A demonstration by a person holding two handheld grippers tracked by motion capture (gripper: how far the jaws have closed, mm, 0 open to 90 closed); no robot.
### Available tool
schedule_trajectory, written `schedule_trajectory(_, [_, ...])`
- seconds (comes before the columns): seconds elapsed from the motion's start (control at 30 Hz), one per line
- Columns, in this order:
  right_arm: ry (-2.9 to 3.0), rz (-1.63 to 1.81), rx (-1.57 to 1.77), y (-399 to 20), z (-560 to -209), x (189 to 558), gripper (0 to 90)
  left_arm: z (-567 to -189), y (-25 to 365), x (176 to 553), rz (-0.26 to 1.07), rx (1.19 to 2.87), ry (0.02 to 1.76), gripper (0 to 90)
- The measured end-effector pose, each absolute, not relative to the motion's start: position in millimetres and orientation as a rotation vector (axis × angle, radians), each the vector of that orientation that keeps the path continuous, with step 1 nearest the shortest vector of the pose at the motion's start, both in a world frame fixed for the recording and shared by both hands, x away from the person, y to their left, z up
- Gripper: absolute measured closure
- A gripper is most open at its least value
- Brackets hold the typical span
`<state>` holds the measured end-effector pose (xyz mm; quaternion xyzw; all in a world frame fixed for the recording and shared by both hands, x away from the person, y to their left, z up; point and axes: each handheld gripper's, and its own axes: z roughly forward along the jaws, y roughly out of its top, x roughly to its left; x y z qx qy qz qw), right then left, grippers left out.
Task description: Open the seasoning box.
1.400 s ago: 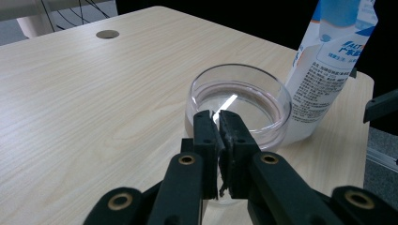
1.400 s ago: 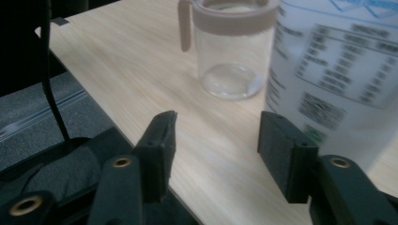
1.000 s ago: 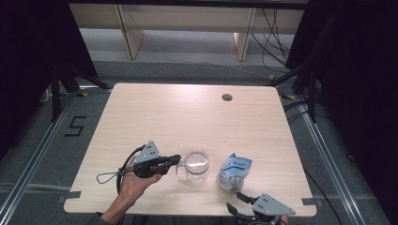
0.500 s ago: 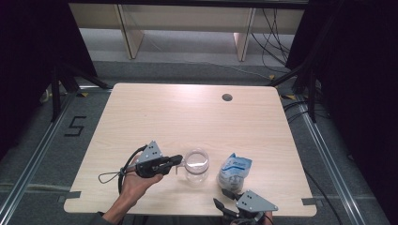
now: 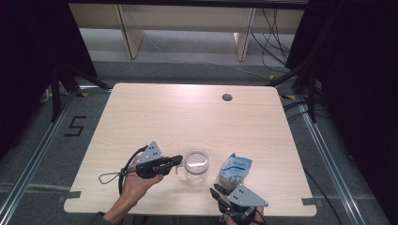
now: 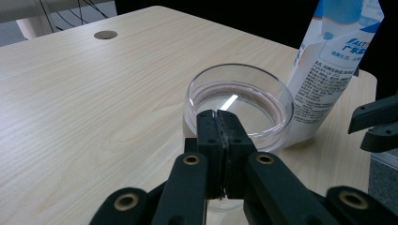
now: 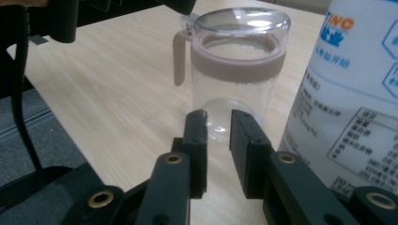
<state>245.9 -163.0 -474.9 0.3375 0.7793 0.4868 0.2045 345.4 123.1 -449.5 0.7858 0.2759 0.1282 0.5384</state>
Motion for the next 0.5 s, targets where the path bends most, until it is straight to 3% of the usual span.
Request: schedule_trajectory(0.5, [2.106, 1.339, 0.971, -149, -474, 256, 85.2, -451, 122, 344, 0.302, 1.858, 0.655, 88.2])
